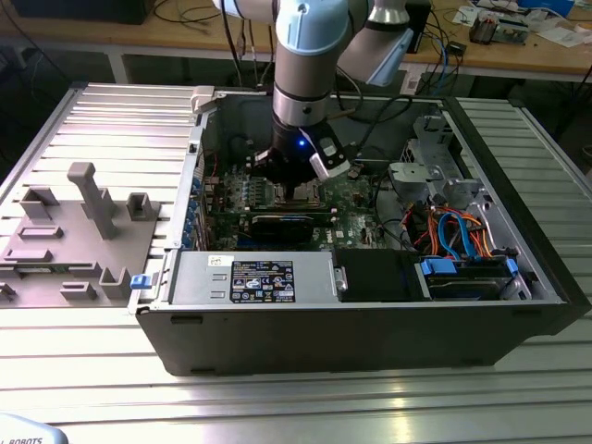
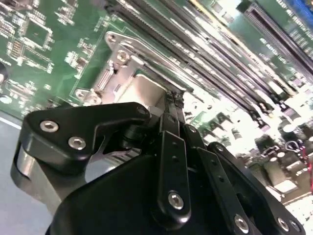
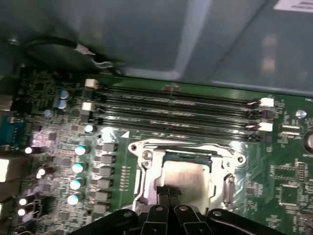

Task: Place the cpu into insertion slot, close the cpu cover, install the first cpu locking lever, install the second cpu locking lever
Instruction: 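Install the second cpu locking lever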

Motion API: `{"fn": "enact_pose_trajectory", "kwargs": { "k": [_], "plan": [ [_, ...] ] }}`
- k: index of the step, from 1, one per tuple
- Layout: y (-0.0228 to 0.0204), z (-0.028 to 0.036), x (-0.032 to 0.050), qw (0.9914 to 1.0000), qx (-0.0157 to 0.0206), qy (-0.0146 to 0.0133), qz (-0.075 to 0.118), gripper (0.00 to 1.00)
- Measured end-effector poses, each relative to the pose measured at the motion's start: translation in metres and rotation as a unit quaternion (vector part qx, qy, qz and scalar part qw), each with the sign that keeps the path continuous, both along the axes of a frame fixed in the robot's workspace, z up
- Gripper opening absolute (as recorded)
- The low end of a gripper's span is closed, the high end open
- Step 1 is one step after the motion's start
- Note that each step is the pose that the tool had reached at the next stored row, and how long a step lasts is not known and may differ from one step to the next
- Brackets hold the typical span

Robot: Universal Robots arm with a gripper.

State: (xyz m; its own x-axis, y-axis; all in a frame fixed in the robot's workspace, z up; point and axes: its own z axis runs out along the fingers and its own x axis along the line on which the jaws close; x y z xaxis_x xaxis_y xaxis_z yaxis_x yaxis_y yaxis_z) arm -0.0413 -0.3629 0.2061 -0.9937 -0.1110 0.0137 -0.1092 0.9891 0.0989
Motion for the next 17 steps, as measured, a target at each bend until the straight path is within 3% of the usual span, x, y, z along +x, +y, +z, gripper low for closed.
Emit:
{"fn": "enact_pose_trajectory", "kwargs": {
  "k": [2, 3, 5, 8, 9, 12, 14, 17],
  "plan": [
    [0.0023, 0.0001, 0.0058, 1.0, -0.0021, 0.0009, 0.0, 0.11],
    [0.0054, 0.0004, 0.01, 0.99999, -0.0036, 0.001, 0.0, 0.11],
    [0.008, 0.0043, 0.0112, 0.99998, -0.0058, 0.001, 0.0, 0.11],
    [0.0101, 0.0199, 0.0112, 0.9999, -0.0138, 0.001, 0.0, 0.11],
    [0.0105, 0.0266, 0.0112, 0.9998, -0.0198, 0.001, 0.0, 0.11],
    [0.0107, 0.0389, 0.0113, 0.99955, -0.0301, 0.001, 0.0, 0.11],
    [0.0107, 0.0429, 0.0113, 0.99947, -0.0325, 0.001, 0.0, 0.11],
    [0.0107, 0.0464, 0.0113, 0.99946, -0.0329, 0.001, 0.0, 0.11]
  ]
}}
